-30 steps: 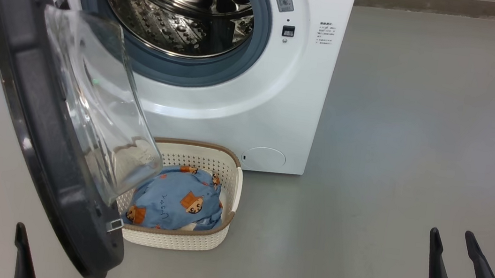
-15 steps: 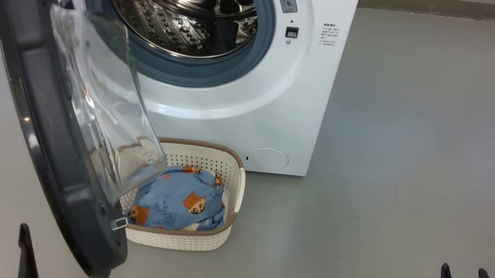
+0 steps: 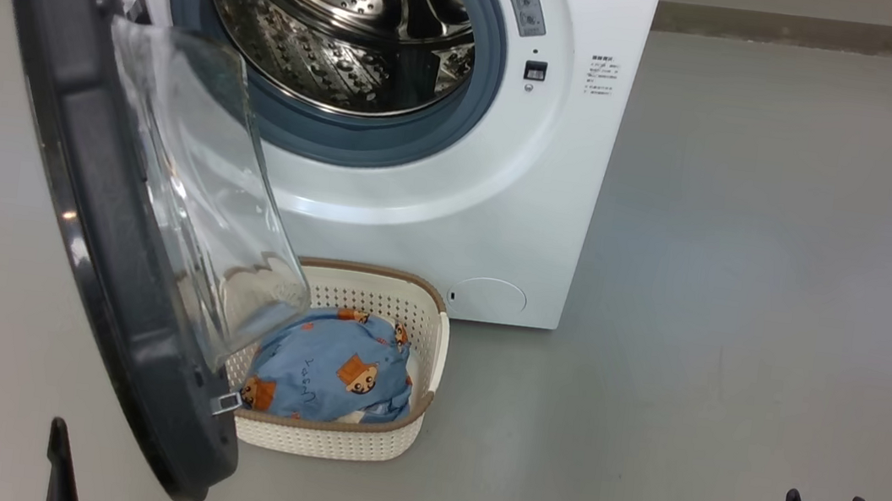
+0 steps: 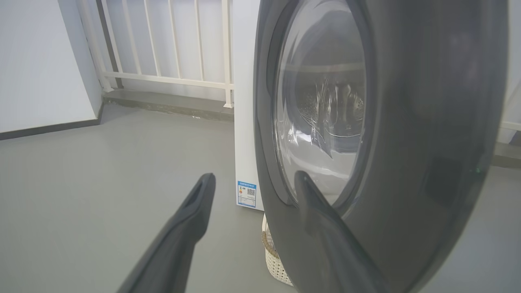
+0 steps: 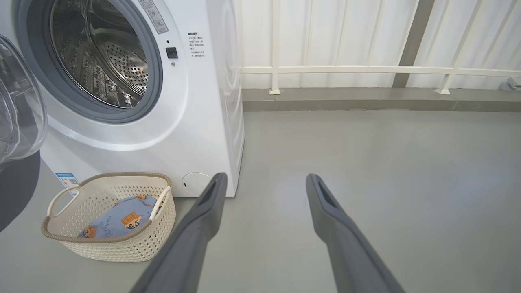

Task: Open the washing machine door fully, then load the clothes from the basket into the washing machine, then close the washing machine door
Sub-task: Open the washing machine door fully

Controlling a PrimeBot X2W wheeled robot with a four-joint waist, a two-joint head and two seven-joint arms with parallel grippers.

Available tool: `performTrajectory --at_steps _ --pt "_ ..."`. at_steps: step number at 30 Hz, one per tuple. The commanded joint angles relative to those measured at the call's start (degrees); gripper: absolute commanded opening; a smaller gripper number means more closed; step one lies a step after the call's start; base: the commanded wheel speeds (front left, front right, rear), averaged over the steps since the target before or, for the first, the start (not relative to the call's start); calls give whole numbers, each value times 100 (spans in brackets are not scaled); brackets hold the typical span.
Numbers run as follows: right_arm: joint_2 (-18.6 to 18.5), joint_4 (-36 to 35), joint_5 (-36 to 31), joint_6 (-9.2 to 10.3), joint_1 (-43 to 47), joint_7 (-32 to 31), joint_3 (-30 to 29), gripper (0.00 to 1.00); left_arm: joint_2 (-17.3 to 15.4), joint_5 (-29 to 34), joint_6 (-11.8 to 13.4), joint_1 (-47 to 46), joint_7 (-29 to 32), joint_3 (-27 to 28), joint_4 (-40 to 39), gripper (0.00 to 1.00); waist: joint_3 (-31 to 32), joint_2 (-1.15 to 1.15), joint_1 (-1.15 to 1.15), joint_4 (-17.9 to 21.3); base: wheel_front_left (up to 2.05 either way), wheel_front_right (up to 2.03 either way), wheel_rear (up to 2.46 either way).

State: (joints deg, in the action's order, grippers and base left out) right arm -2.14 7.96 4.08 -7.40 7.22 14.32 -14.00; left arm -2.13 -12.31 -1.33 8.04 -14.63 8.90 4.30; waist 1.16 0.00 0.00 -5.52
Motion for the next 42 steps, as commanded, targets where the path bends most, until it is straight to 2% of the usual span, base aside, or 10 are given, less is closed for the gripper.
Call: performTrajectory --at_steps 1,13,29,30,31,32,33,34,42 --pt "-75 -108 11 -9 -3 68 150 100 -75 58 -36 -68 -37 162 -86 100 40 0 0 -20 0 0 0" --pt "-75 -101 23 -9 71 68 235 100 -75 105 -214 87 -37 170 -30 100 128 0 0 -12 0 0 0" --pt "-74 -123 -3 -9 65 68 282 100 -75 49 -191 19 -37 144 -5 100 115 0 0 -46 0 0 0" --pt "-74 -127 -2 -9 68 68 281 100 -75 36 -184 17 -37 140 10 87 117 0 0 -54 0 0 0" --pt "-74 -129 1 -9 70 68 279 100 -75 16 -171 15 -37 140 26 67 117 0 0 -61 0 0 0" --pt "-74 -129 5 -9 71 68 278 100 -75 -10 -161 13 -37 141 45 44 119 0 0 -69 0 0 0" --pt "-74 -131 10 -9 73 68 276 100 -75 -37 -154 13 -37 141 76 7 119 0 0 -76 0 0 0" --pt "-74 -133 17 -9 73 68 275 100 -75 -62 -151 11 -37 143 106 0 117 0 0 -84 0 0 0" --pt "-74 -155 48 -9 67 68 248 100 -75 -190 -74 -44 -37 252 98 0 86 0 0 -153 0 0 0"
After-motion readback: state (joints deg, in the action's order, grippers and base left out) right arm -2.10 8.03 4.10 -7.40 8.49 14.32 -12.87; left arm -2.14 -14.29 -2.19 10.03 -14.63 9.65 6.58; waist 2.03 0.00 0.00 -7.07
